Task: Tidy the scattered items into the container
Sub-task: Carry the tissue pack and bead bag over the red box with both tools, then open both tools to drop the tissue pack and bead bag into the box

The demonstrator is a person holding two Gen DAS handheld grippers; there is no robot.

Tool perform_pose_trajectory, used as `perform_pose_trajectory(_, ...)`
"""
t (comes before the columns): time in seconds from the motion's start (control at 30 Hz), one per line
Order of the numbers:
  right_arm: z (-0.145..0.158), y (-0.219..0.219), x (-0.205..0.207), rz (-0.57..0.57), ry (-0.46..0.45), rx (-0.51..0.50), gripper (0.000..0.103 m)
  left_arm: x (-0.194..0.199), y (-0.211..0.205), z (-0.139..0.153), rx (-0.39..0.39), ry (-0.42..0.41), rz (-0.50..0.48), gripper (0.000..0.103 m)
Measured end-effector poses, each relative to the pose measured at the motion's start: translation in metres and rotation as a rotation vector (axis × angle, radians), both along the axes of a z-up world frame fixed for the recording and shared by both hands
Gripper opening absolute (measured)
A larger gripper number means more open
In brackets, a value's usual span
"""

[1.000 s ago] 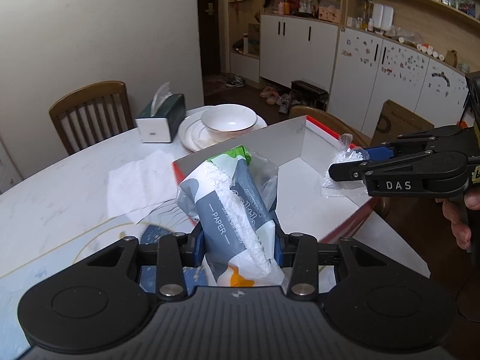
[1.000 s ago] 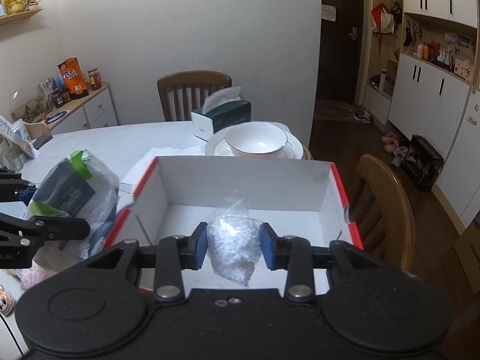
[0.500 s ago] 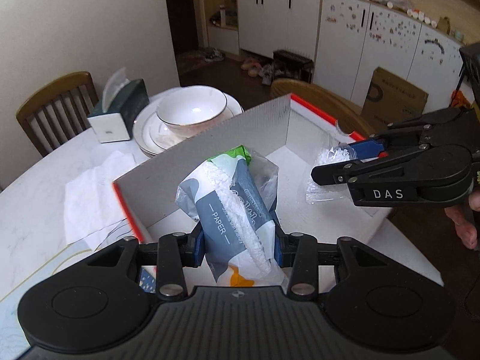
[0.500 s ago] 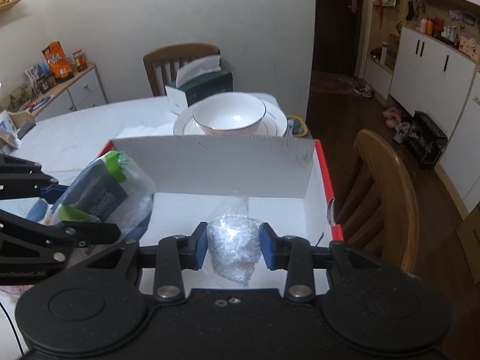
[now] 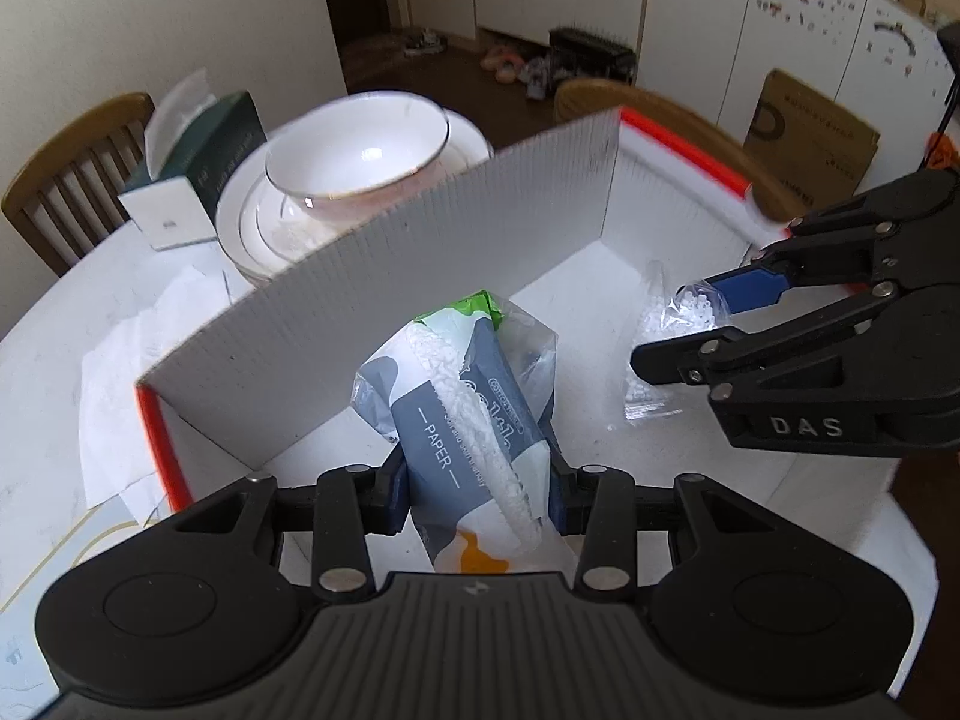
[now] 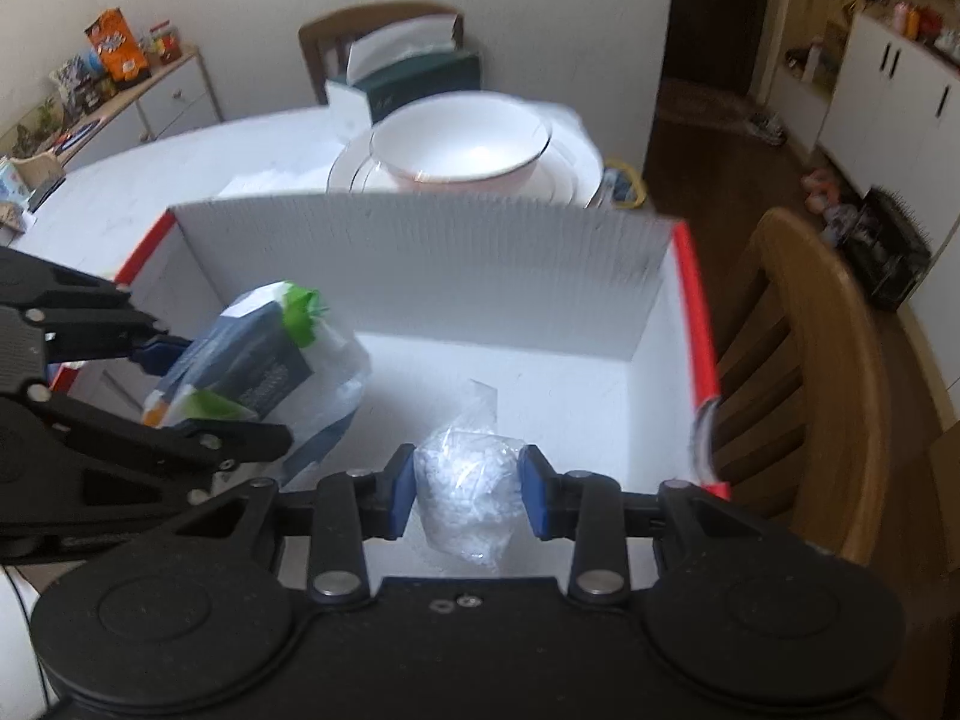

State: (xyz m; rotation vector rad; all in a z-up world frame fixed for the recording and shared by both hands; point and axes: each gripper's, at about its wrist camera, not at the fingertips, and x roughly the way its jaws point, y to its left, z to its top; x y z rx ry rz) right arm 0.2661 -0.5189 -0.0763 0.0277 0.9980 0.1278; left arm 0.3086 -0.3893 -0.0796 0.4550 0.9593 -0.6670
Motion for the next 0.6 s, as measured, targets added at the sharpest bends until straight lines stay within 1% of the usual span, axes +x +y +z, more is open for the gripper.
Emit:
perform_pose_trajectory(0.2,-0.011,0.006,0.004,0.051,0.061,-0.026,0.035,0.011,-0.003,-0.016,0.041,0.054,0.012,0.040)
perform_pose_trajectory(0.33,-0.019,0.006,0.008,0.058,0.107,-0.028,0.035,0.015,-0.005,-0.023,0.059,0.086,0.016,0.040)
perform_pose_trajectory(0.4,-0.019,0.007,0.009,0.068,0.114,-0.028,0.036,0.016,-0.005,-0.026,0.067,0.099,0.016,0.040)
perform_pose_trajectory(0.5,-0.022,0.005,0.011,0.061,0.151,-0.022,0.037,0.021,-0.006,-0.030,0.074,0.133,0.021,0.041)
perform_pose_trajectory(0.6,-0.022,0.004,0.012,0.056,0.167,-0.024,0.039,0.024,-0.007,-0.033,0.077,0.159,0.024,0.042)
